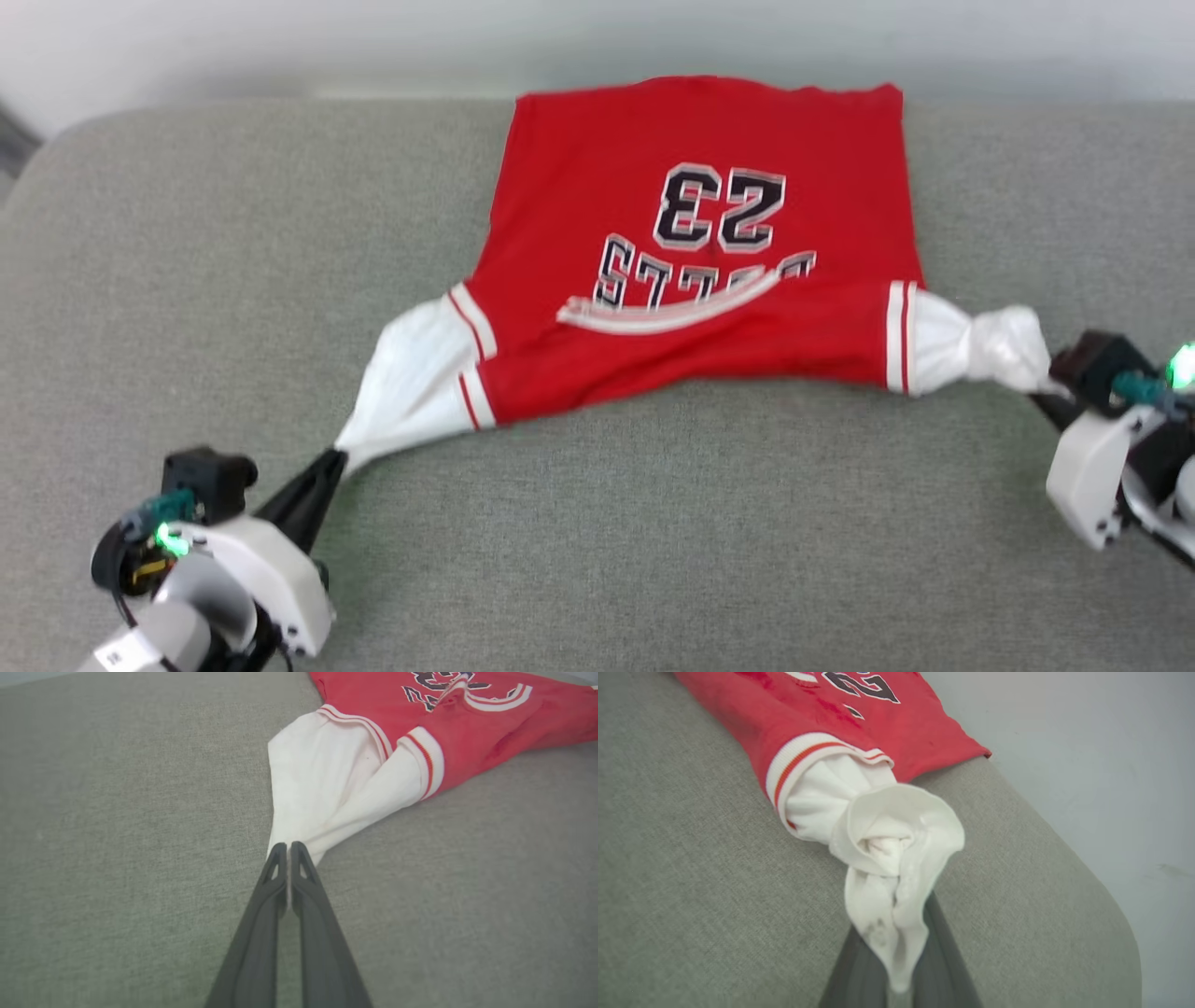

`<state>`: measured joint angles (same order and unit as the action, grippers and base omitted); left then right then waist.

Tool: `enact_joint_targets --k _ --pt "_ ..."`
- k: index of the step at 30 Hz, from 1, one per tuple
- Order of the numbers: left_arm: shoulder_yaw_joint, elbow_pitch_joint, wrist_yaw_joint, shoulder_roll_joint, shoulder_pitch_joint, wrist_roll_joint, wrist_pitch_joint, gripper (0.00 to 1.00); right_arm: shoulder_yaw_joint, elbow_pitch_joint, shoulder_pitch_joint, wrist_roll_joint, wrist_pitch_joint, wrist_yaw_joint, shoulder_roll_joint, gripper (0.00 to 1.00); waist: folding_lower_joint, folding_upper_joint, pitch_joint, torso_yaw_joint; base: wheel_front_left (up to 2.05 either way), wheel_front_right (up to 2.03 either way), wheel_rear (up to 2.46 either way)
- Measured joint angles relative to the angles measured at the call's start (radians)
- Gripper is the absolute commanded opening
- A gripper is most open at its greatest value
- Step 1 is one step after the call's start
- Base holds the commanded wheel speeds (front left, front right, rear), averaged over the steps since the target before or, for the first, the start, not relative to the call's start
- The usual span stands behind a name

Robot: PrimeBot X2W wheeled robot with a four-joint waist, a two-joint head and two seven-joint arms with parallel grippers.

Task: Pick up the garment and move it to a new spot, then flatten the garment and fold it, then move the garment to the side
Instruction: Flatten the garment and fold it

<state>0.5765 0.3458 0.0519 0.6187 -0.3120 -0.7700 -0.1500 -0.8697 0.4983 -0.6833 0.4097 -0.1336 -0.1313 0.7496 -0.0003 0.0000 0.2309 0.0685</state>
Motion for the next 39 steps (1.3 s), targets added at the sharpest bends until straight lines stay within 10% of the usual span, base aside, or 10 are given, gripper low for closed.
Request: enact_joint_targets --k 29,30,31,39 --pt "0.011 -0.476 -0.193 0.197 0.538 -0.132 0.107 0.0 -0.012 -0.26 0.476 0.263 0.091 0.0 0.17 0.0 0.0002 0.0 -0.187 -0.054 0.0 0.0 0.0" --pt "0.011 -0.484 -0.193 0.191 0.536 -0.132 0.105 0.0 -0.003 -0.26 0.477 0.269 0.091 0.0 0.17 0.35 0.0001 0.0 -0.187 -0.056 0.0 0.0 0.0" --pt "0.011 -0.49 -0.194 0.186 0.532 -0.132 0.103 0.0 0.008 -0.26 0.475 0.271 0.091 0.0 0.17 1.0 0.0002 0.0 -0.187 -0.058 0.0 0.0 0.0" --pt "0.021 -0.551 -0.202 0.174 0.503 -0.105 0.098 0.0 0.069 -0.313 0.428 0.338 0.159 0.0 0.234 1.0 0.0002 0.0 -0.169 -0.069 0.0 0.0 0.0"
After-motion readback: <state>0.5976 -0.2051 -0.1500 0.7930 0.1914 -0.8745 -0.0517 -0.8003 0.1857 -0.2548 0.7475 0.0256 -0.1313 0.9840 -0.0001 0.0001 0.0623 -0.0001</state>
